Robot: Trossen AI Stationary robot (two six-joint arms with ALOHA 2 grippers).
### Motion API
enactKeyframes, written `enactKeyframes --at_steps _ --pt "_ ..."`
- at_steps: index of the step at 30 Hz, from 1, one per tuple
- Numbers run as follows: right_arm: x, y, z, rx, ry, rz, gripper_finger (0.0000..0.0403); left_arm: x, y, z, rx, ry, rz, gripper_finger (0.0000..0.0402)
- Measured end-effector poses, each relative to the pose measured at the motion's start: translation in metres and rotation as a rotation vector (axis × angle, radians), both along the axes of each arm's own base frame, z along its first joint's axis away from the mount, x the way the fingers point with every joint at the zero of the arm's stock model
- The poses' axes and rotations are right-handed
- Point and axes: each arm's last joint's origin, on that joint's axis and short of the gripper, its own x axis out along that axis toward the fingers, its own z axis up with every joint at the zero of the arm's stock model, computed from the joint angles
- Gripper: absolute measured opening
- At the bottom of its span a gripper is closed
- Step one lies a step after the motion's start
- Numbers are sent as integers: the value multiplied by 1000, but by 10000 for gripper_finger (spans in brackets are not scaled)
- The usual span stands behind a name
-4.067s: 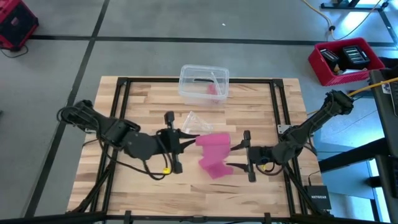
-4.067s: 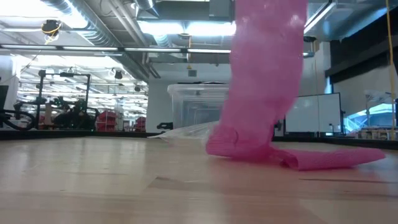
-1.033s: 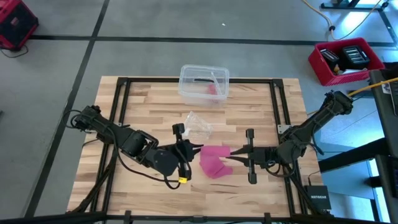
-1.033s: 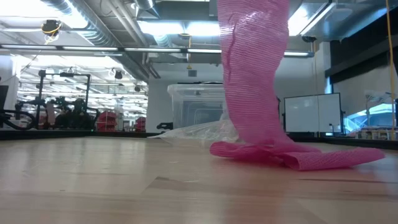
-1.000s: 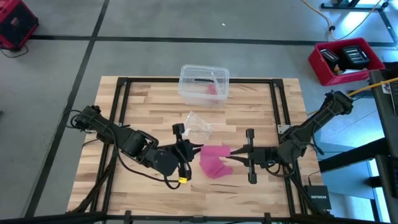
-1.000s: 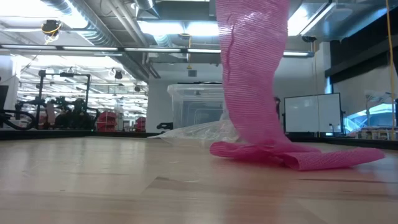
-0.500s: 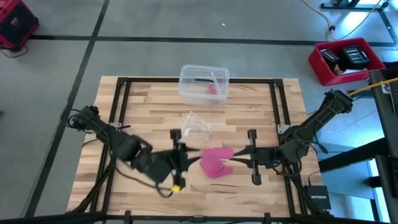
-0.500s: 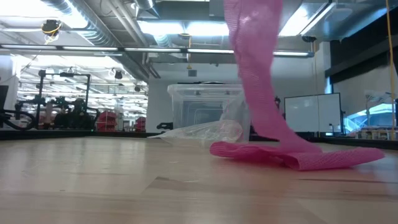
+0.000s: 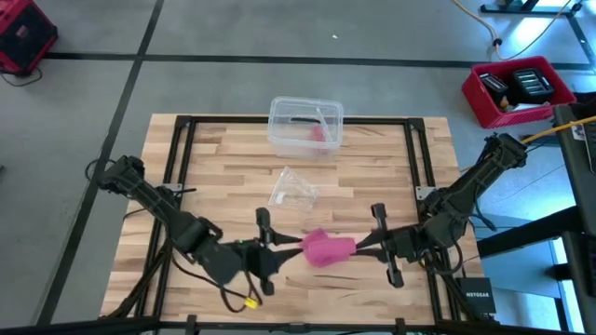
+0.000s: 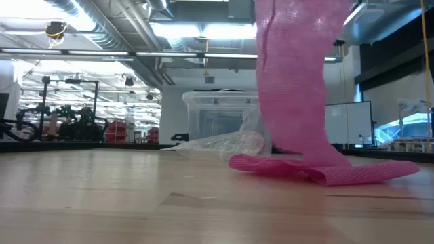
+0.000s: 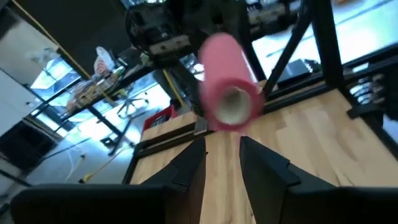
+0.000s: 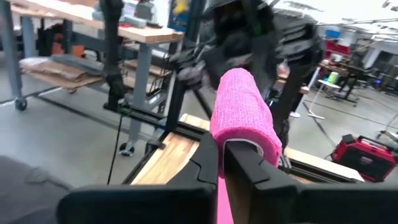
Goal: Roll bandage
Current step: Roll the pink bandage
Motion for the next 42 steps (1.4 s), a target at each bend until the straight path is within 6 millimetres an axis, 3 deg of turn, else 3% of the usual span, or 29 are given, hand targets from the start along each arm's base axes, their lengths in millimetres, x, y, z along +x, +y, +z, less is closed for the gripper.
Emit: enactKeyframes --at_steps 5,10,14,19,31,42 --pt "0 0 0 -1 4 9 14 -11 6 3 -50 -37 -55 93" --pt "1 0 1 15 -2 5 14 -2 6 0 -57 -82 -137 87" --pt "2 -1 -1 18 10 -2 15 9 6 -9 -32 -71 -142 84" --pt "2 -1 0 24 4 5 17 12 9 -7 -48 -98 -139 83" --pt "1 0 -1 35 18 25 18 6 3 -5 29 -99 -69 83" --pt "1 0 -1 41 14 24 19 10 7 -5 -11 -101 -116 84"
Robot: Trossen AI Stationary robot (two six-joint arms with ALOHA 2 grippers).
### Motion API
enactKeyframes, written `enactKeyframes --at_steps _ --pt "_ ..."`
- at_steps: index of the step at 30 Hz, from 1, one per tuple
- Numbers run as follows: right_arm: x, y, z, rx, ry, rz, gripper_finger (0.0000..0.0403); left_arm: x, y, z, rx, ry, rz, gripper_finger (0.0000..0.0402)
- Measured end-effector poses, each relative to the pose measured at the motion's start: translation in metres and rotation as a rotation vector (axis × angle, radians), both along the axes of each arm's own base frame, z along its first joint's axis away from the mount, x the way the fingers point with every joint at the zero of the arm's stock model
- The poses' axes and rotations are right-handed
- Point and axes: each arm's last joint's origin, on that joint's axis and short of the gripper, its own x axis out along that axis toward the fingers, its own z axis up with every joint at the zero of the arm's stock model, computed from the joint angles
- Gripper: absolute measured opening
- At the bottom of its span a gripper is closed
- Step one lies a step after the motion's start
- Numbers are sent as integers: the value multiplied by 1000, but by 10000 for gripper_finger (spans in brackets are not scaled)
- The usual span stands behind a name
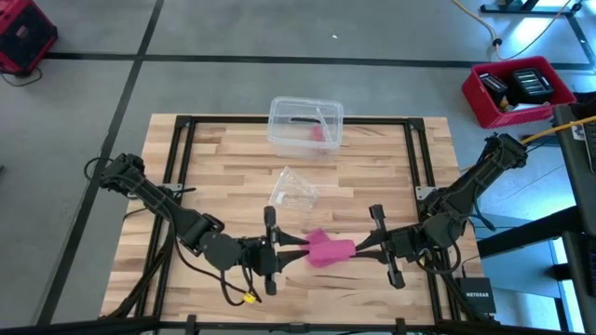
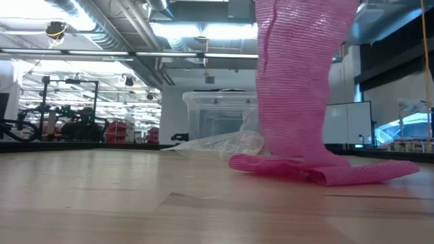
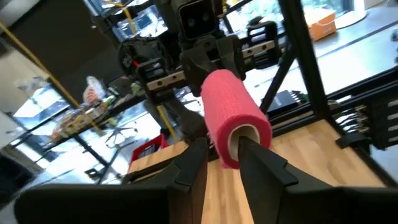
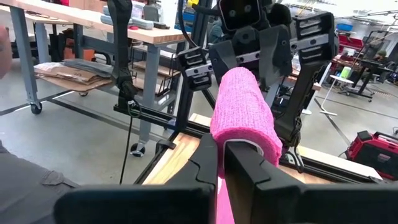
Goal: Roll bandage
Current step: Roll the pink bandage
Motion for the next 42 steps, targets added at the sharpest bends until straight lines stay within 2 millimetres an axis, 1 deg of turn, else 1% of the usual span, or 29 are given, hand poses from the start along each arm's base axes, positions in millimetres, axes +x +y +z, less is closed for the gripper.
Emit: enactKeyframes --at_steps 9,17,19,23,25,27,31,33,35,38,40,42 --pt "0 -1 0 -1 -1 -19 19 11 12 -3 -49 0 32 84" --pt "11 -6 -5 10 19 -39 19 14 17 -5 -114 2 15 83" --pt "11 -6 -5 10 20 -39 19 14 17 -5 -105 7 14 71" --pt "11 -6 -5 26 31 -43 19 14 17 -5 -99 9 17 16" --pt "8 -7 2 10 52 -52 21 14 17 -5 -89 6 28 12" --pt "1 -7 15 6 58 -75 30 12 14 -3 -87 -10 34 16" --pt "-15 -5 32 -27 115 -157 74 2 8 2 -21 -12 63 8" --pt "-24 -5 37 -36 147 -212 102 -4 6 9 -17 -39 47 5" --pt "-30 -5 32 -58 182 -269 129 -10 4 17 -21 -71 30 7" --pt "-34 -6 19 -81 271 -294 162 -16 6 28 -23 -120 34 11" --pt "-34 -7 5 -73 312 -314 176 -17 7 32 -9 -145 37 11" --pt "-34 -6 -16 -87 331 -336 183 -16 9 37 11 -181 44 9"
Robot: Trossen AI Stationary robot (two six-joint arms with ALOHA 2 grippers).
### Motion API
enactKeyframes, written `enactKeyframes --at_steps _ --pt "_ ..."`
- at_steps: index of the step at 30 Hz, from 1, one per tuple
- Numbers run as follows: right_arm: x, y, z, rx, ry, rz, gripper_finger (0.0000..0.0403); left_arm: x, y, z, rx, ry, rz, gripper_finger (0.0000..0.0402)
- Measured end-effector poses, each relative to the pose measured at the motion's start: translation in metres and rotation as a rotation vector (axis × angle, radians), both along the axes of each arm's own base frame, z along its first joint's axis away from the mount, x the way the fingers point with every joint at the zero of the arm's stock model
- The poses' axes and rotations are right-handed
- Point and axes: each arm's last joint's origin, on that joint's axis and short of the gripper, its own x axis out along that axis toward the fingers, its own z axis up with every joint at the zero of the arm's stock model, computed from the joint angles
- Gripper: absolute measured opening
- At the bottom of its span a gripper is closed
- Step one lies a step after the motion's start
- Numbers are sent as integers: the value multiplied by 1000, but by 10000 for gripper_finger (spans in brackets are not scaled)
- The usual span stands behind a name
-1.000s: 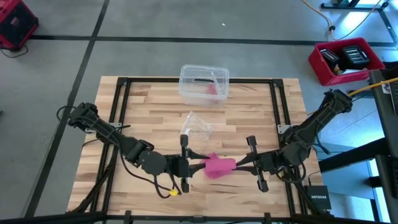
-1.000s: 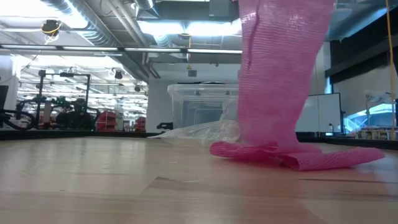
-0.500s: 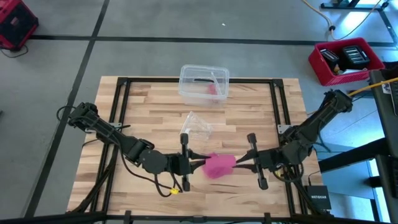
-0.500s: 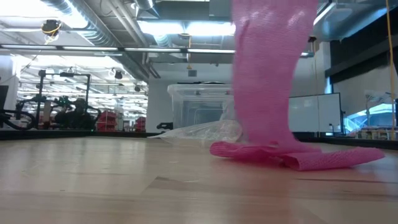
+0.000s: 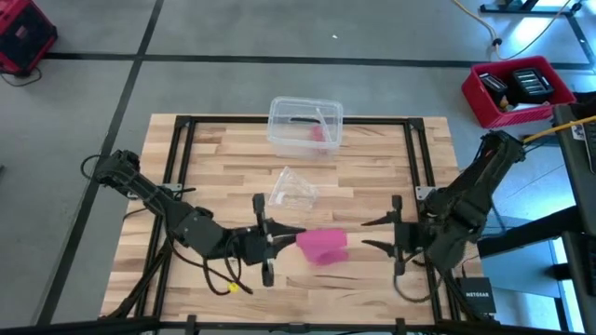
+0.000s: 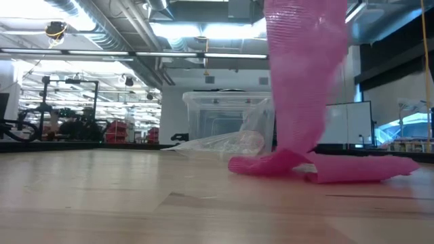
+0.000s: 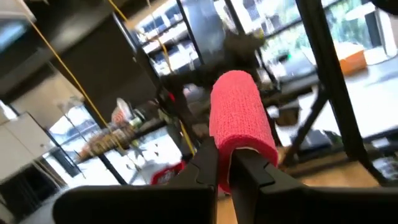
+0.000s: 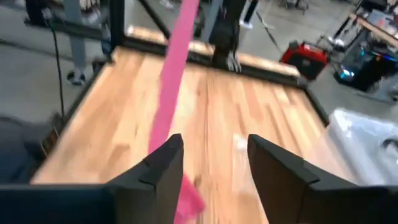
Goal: Roll bandage
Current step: Roll the pink bandage
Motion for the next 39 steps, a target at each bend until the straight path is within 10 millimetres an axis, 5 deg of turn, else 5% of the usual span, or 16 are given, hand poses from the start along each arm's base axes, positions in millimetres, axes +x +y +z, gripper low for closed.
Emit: enactKeyframes --at_steps 7,13,22,33,39 --pt "13 -5 -68 27 -78 -18 186 0 7 14 12 -67 23 14" --pt "23 -24 -103 62 -95 -61 186 0 7 14 -1 -64 19 15" --pt "37 -28 -95 212 -121 186 186 1 7 12 4 -43 11 16" --pt "27 -30 -101 247 77 129 186 -1 7 17 29 -80 34 17" --pt "22 -24 -104 335 153 57 186 -8 17 33 92 -147 186 17"
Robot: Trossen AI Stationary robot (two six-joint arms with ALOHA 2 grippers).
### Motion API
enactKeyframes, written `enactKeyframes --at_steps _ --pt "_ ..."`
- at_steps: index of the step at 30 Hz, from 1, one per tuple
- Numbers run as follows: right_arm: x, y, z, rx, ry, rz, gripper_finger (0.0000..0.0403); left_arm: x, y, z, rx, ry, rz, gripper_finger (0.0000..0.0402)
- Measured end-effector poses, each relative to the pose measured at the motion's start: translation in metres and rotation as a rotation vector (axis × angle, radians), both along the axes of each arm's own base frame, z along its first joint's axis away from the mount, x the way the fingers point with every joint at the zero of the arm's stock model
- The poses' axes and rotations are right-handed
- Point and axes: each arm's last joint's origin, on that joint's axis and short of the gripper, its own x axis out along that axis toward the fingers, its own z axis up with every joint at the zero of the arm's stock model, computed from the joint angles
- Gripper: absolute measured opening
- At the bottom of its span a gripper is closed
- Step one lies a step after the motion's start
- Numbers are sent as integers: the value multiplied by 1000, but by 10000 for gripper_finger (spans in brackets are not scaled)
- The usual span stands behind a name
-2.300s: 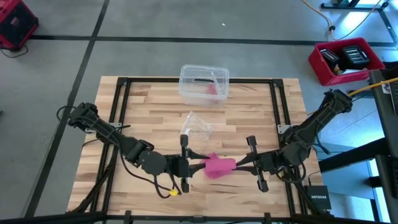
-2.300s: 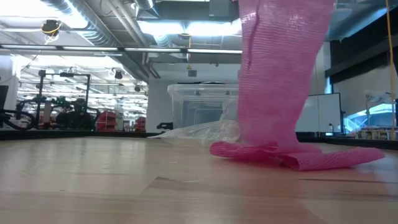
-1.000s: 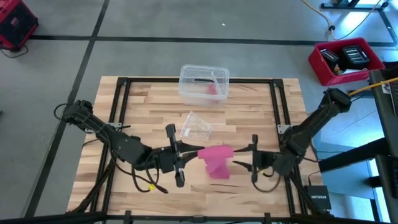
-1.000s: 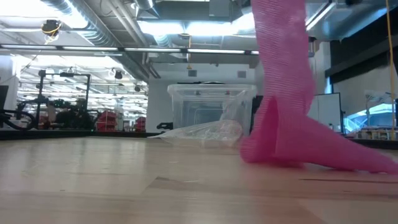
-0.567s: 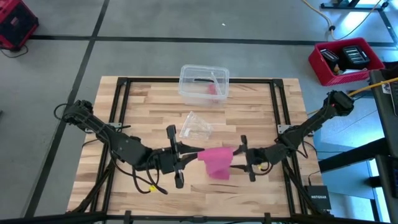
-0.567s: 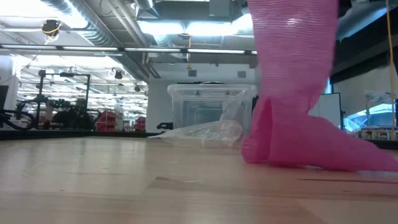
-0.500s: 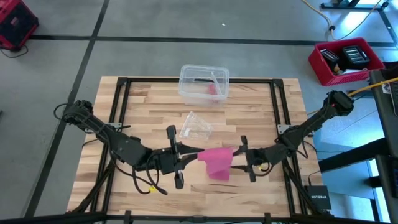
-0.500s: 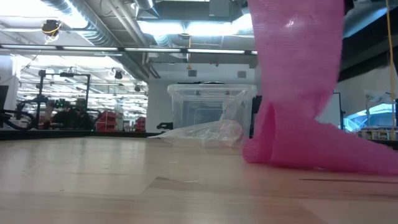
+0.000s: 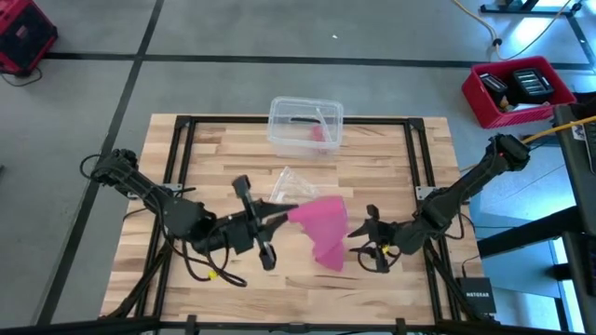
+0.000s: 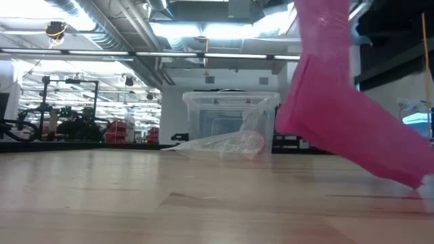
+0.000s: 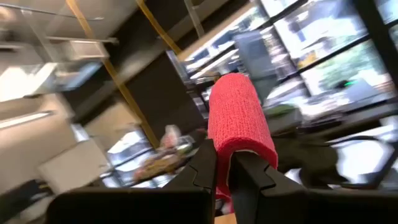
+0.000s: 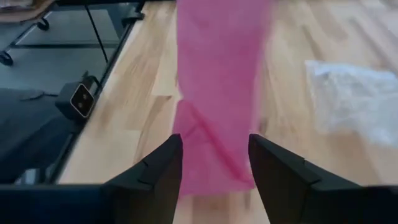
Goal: Roll bandage
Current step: Roll the pink bandage
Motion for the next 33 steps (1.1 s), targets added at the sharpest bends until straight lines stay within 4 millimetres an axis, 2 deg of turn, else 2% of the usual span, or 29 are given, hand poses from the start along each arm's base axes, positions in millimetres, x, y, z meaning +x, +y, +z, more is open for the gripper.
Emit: enactKeyframes --at_steps 4,8,15,22,30,33 --pt "6 6 -18 -14 78 -33 186 1 5 1 27 13 68 17" --pt "15 10 -43 -124 133 -99 186 2 6 1 9 8 67 17" --pt "27 14 -76 -312 113 -250 186 1 6 1 6 7 64 17" --pt "29 13 -81 -374 87 -303 186 2 5 -1 -1 21 51 17" --pt "35 12 -91 -614 124 -175 186 3 5 -2 -4 23 49 17" --pt "43 12 -95 -617 109 -134 186 3 6 -2 -3 23 52 17"
